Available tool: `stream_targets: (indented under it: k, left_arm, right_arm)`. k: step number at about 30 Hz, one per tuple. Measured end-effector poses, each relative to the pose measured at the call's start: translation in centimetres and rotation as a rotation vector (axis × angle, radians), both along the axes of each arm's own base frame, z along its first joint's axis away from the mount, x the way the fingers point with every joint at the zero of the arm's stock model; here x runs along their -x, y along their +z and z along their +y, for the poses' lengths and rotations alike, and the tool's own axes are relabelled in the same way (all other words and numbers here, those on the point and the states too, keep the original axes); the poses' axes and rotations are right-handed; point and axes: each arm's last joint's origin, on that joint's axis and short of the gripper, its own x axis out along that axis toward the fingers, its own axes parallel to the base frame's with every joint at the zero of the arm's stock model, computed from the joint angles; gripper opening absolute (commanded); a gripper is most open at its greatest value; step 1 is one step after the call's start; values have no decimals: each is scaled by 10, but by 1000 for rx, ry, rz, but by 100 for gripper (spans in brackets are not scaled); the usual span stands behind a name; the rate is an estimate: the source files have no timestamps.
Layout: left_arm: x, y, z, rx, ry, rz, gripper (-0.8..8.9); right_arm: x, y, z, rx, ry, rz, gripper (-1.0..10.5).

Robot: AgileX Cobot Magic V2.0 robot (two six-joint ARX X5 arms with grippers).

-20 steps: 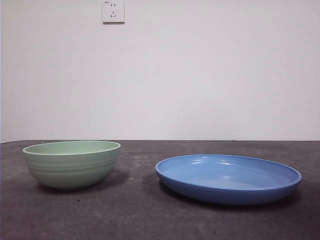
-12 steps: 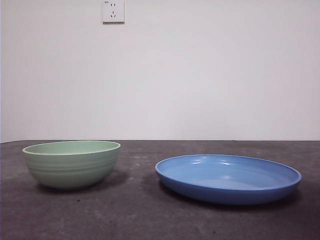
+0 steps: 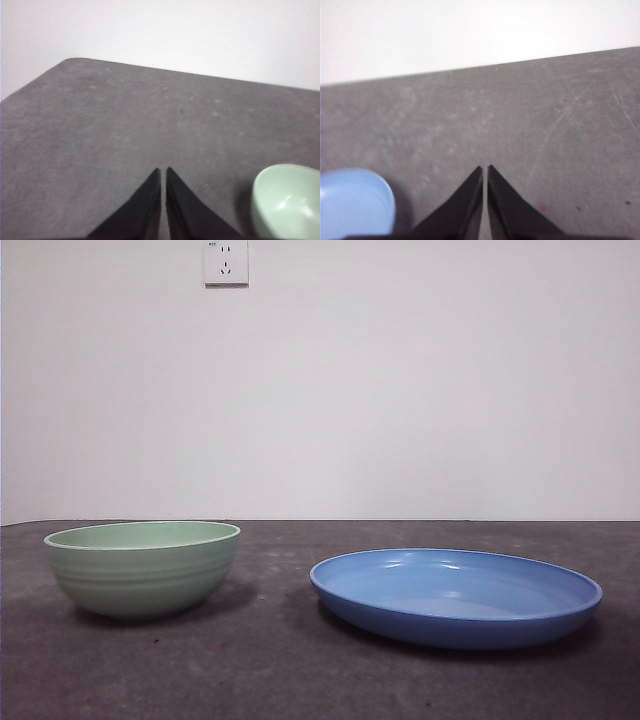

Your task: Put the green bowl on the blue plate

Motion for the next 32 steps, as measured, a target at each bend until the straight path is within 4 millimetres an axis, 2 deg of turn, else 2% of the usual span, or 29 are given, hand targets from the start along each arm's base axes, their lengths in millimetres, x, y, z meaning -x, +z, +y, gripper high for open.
stream_targets:
  k: [8, 20, 26, 32]
  left_arm:
    - [5, 62, -4, 87, -49, -25, 18]
    - [4, 161, -18, 142, -393, 84, 18]
    - [2, 186, -25, 163, -519, 200, 18]
    - [-6, 190, -33, 190, -637, 333, 18]
  right_arm:
    - [13, 53, 3, -139, 68, -102, 10]
    - [25, 129, 15, -211, 345, 103, 10]
    - [23, 159, 19, -209, 468, 202, 10]
    - [18, 178, 23, -158, 565, 284, 10]
